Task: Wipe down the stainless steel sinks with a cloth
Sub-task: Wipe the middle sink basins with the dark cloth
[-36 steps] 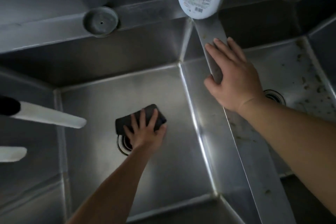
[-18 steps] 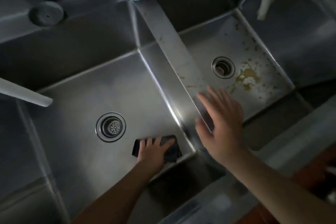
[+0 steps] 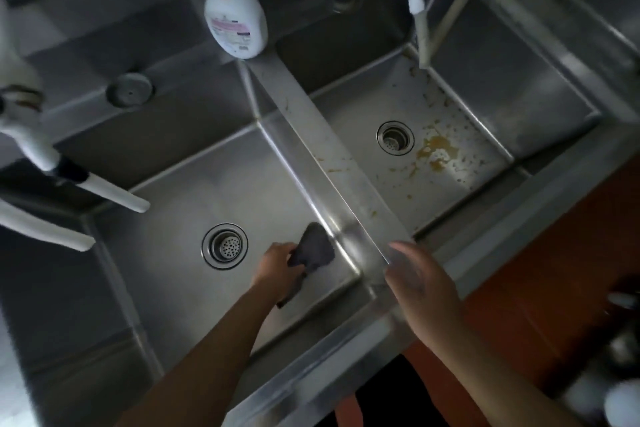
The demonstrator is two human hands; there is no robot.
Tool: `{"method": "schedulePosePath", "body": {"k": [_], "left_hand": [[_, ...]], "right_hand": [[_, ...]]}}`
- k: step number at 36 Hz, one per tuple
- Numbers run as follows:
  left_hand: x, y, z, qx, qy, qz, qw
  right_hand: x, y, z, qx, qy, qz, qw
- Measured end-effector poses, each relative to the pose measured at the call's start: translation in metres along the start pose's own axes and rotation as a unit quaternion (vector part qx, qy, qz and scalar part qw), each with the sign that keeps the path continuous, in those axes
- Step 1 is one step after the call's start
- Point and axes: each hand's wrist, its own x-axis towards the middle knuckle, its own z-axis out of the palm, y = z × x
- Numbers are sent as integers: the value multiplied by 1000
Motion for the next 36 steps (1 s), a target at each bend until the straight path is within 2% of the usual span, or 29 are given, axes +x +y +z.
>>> {"method": "schedulePosePath", "body": {"k": [2,5,8,11,13,15,17,19,21,23,25,27,29,31,34,36], "left_hand": [[-25,15,-16,-68,51,-13,996],[-64,47,-39,-123,134,15,983],[-102,88,-54,-141,193,69,969],[-128,128,-59,-102,227,134,959],[-135,151,-60,-76,218,167,958],[-136,165,-61,-105,190,178,960],[-134,171,-62,-182,193,150,952],[-130,168,-61,-243,234,93,937],[-123,154,-56,-260,265,16,928],[-115,135,-45,-255,264,-74,927],[-110,112,-30,-206,237,-165,935],[-110,90,-10,-110,181,-240,947],[-115,69,13,-9,97,-279,955],[-123,53,35,53,20,-286,956],[-134,44,57,64,18,-321,945],[-137,44,65,78,62,-322,941]], "right_hand": [[0,-20,-1,82,-57,65,993],[1,-47,-3,176,-132,114,969],[8,-69,-3,292,-202,169,920],[31,-85,-3,388,-249,202,864],[49,-94,-4,406,-268,221,845],[69,-98,-7,395,-265,257,841],[90,-97,-9,383,-266,279,840],[114,-98,-13,371,-266,268,848],[141,-106,-18,353,-238,220,878],[170,-123,-20,318,-191,134,919],[201,-141,-17,250,-134,13,959],[231,-155,-7,152,-99,-116,977],[260,-165,11,30,-76,-270,959],[284,-164,39,-122,-101,-382,910],[299,-146,80,-348,-216,-386,827],[303,-134,98,-393,-224,-393,800]]}}
